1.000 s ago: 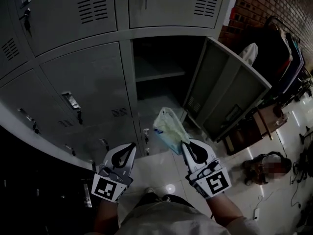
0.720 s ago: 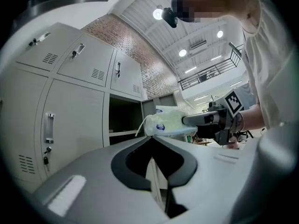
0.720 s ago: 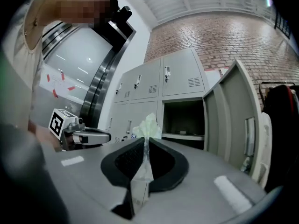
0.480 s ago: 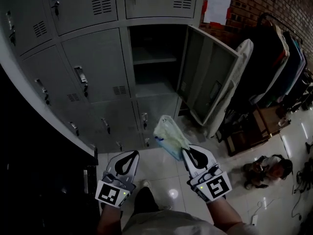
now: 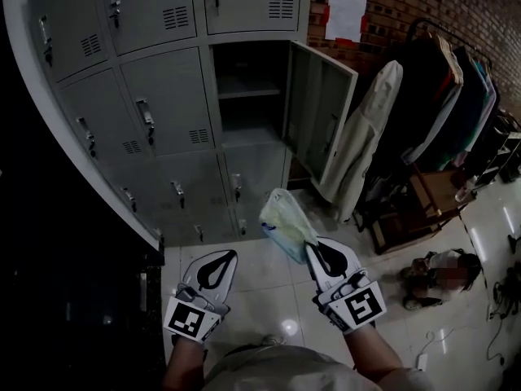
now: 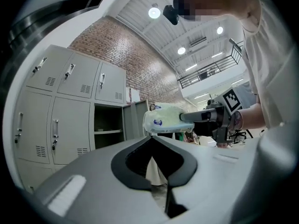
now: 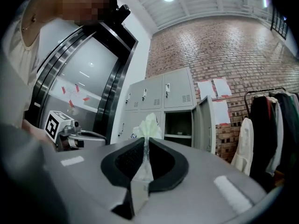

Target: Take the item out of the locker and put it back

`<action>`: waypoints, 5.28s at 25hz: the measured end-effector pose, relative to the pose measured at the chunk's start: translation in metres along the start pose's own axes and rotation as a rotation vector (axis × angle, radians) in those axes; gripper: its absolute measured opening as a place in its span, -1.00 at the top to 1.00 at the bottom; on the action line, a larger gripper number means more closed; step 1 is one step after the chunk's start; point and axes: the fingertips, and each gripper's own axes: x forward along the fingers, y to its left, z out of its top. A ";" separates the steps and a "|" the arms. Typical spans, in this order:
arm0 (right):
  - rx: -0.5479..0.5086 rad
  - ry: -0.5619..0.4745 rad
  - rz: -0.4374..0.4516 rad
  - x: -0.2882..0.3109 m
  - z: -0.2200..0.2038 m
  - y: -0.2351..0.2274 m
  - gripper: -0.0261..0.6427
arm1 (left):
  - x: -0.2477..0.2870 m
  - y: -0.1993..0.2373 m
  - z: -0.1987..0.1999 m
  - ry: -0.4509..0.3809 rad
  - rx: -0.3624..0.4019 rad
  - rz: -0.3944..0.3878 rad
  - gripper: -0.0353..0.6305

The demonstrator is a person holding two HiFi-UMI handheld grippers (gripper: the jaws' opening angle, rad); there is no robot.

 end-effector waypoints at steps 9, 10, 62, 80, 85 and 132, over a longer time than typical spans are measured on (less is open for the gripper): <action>0.019 -0.015 0.086 0.003 0.008 0.036 0.89 | -0.025 0.011 0.011 -0.009 -0.001 0.055 0.88; 0.018 -0.015 0.099 0.002 0.007 0.039 0.89 | -0.025 0.012 0.010 -0.011 -0.004 0.061 0.88; -0.123 0.003 -0.187 0.374 -0.028 -0.203 0.88 | 0.204 0.280 -0.027 -0.060 0.028 -0.035 0.88; -0.201 0.048 -0.253 0.497 -0.027 -0.277 0.11 | 0.225 0.304 -0.042 -0.043 -0.018 -0.004 0.88; -0.227 -0.013 -0.190 0.472 -0.012 -0.249 0.00 | 0.226 0.297 -0.041 -0.045 -0.025 -0.027 0.88; -0.004 0.082 0.057 -0.005 -0.051 0.041 0.92 | -0.015 -0.034 -0.015 0.016 -0.095 0.026 0.88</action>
